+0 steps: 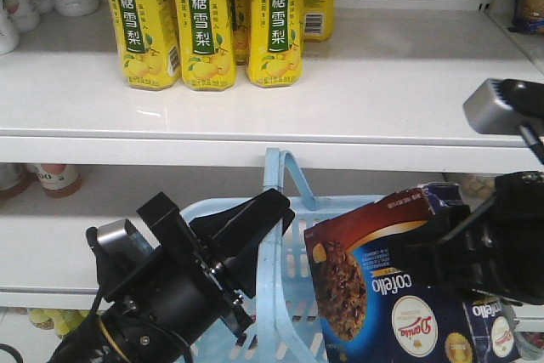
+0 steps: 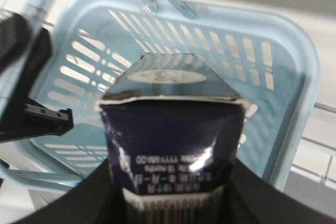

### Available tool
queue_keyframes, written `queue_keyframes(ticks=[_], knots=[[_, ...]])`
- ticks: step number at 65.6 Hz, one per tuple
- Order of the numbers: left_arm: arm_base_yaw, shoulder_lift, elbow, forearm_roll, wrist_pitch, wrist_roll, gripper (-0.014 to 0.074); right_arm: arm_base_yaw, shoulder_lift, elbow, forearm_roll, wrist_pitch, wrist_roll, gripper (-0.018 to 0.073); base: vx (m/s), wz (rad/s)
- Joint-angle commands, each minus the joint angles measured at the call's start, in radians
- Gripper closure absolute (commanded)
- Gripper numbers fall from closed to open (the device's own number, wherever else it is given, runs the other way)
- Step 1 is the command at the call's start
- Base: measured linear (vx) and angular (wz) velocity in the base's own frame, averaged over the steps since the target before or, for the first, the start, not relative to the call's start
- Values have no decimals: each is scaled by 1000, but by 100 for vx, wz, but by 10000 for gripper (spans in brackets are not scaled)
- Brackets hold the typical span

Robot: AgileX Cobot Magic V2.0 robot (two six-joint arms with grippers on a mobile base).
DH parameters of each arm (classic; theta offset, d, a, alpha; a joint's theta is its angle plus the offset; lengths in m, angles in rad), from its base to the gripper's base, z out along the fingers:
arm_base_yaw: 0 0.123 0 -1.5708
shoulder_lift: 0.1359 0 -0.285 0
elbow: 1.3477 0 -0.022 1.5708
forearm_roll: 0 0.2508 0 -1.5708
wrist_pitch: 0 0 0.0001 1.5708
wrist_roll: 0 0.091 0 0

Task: Left arm holds basket, right arm returns cookies
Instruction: 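Carry the cookie box up onto the shelf with the right gripper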

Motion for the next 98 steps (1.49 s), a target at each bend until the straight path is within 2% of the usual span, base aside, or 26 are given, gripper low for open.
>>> queue_keyframes(ticks=[1,20,40,53,68,74,79,98], knots=[[10,-31,-29,-44,-269,8,599,-1,-46,-31,-9,-86,-9,566,0,0],[10,-31,-29,-44,-269,8,599,-1,-157,-31,-100,-95,-5,566,0,0],[10,-31,-29,-44,-269,8,599,-1,-262,-31,-179,-217,-2,566,0,0],[10,-31,-29,-44,-269,8,599,-2,-281,-31,-331,-321,30,566,0,0],[10,-31,-29,-44,-269,8,599,-3,-248,-31,-576,-426,210,565,0,0],[10,-31,-29,-44,-269,8,599,-7,-222,-31,-660,-445,249,565,0,0],[10,-31,-29,-44,-269,8,599,-39,-198,-31,-702,-475,271,565,0,0],[10,-31,-29,-44,-269,8,599,-303,-93,-31,-729,-649,321,565,0,0]])
